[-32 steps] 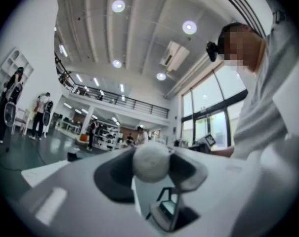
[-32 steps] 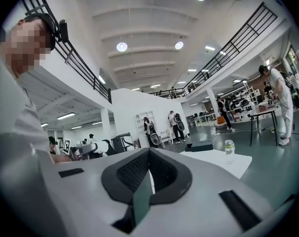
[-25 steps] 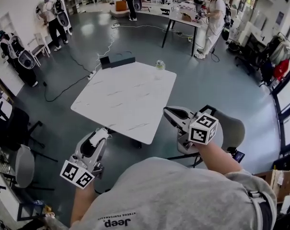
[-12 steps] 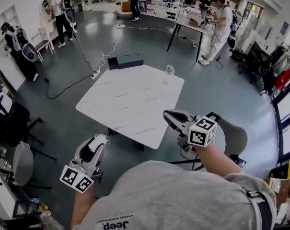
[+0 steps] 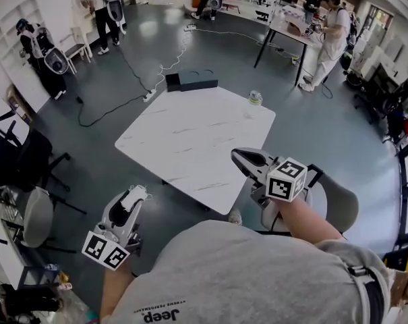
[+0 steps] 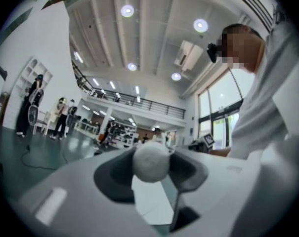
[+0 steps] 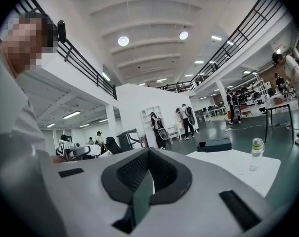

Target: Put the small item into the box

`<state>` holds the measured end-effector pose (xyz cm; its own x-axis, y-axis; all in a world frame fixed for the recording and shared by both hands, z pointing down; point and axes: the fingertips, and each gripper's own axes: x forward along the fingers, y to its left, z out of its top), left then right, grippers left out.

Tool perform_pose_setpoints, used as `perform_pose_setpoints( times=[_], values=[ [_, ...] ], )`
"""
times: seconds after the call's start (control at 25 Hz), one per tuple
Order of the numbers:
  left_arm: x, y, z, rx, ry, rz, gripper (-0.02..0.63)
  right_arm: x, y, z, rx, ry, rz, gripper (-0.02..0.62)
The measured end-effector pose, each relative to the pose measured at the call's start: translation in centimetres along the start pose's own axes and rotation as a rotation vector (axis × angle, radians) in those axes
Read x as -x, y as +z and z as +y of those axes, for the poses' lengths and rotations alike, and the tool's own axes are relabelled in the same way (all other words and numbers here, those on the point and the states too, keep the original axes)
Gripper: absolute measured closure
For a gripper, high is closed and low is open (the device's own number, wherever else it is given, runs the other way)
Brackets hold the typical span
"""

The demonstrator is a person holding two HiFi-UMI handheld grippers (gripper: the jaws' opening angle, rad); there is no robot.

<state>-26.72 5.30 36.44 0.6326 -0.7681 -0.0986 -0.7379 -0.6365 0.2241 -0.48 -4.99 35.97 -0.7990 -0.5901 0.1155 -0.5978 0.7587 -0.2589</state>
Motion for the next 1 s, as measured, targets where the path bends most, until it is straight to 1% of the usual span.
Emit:
perform_pose_setpoints(
  times=[0.2,0.44,0.64,0.8,1.0],
  values=[
    [-4.3,-0.9,0.6,0.021,0.043,0.004,0.428,-0.6,0.7,-5.0,-0.015,0.031,-0.007,0.589],
    [-12.7,-1.7,0.2,0.047,0.072,0.019,0.428,-0.1,1.1,-13.2,-0.068,0.054,0.021,0.589],
    [-19.7,-2.1,-0.1,0.075,0.097,0.017,0.428,-0.2,2.4,-19.4,-0.069,0.096,0.028,0.591],
    [-23.9,-2.1,-0.4,0.061,0.126,0.030,0.428,-0.4,3.6,-23.0,-0.066,0.134,0.019,0.589],
    [-27.5,-1.4,-0.7,0.037,0.155,0.048,0.428,-0.8,4.8,-25.8,-0.057,0.176,0.013,0.589]
  ],
)
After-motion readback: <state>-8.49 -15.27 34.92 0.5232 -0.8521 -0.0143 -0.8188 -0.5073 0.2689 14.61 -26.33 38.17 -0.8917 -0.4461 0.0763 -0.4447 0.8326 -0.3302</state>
